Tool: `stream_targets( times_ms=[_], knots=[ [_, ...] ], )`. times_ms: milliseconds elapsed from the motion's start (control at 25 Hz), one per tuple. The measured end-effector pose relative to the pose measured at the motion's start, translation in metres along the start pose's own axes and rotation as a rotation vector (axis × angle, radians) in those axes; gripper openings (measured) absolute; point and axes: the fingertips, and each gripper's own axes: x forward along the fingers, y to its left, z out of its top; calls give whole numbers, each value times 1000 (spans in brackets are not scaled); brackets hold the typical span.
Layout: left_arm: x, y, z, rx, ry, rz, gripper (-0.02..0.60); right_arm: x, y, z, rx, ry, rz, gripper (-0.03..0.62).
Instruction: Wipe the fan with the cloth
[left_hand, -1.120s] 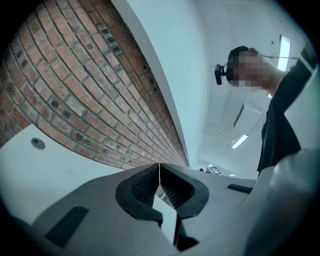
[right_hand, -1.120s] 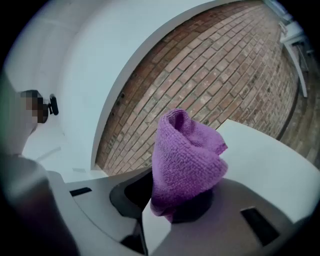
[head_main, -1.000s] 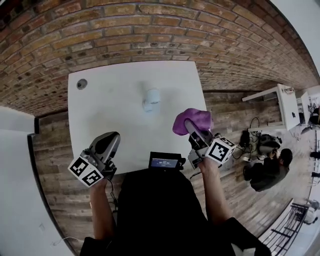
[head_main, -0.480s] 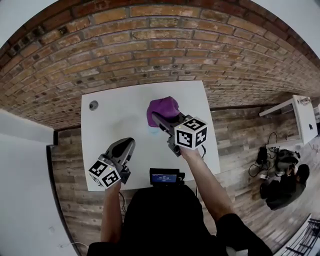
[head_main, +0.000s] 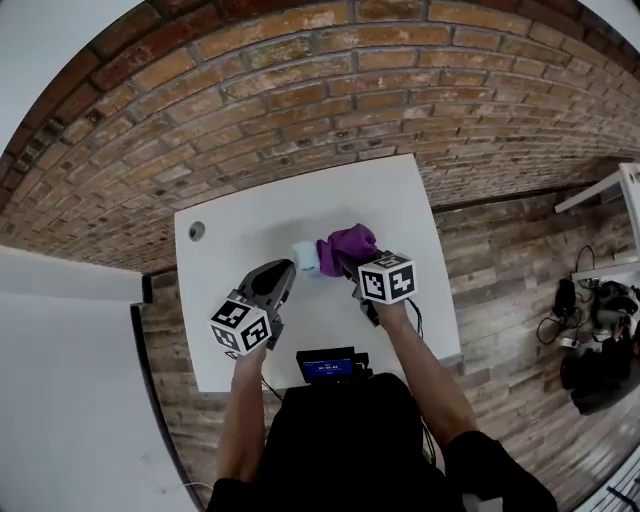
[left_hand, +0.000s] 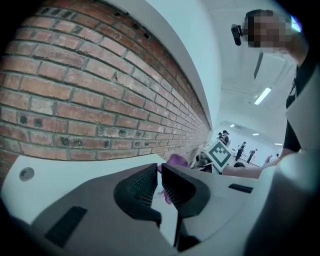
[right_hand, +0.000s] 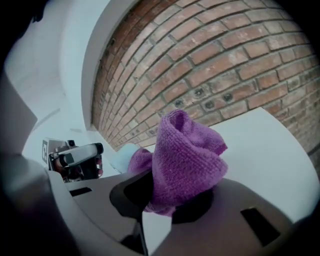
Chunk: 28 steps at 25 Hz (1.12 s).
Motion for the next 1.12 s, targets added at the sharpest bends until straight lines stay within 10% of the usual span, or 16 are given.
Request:
stream_targets(
  times_ms=[160, 440, 920, 1120],
  knots=[
    [13, 3, -3, 33, 39, 9, 14, -15, -2, 13, 45, -70, -3, 72],
    [27, 4, -8, 56, 96, 7, 14, -14, 84, 87, 46, -249, 293, 72],
    [25, 12, -12, -39, 68, -17, 14, 15, -4, -20, 110, -20, -26, 72],
    [14, 26, -2, -201, -59, -51, 14, -16, 48, 46, 88, -261, 146, 72]
  ],
)
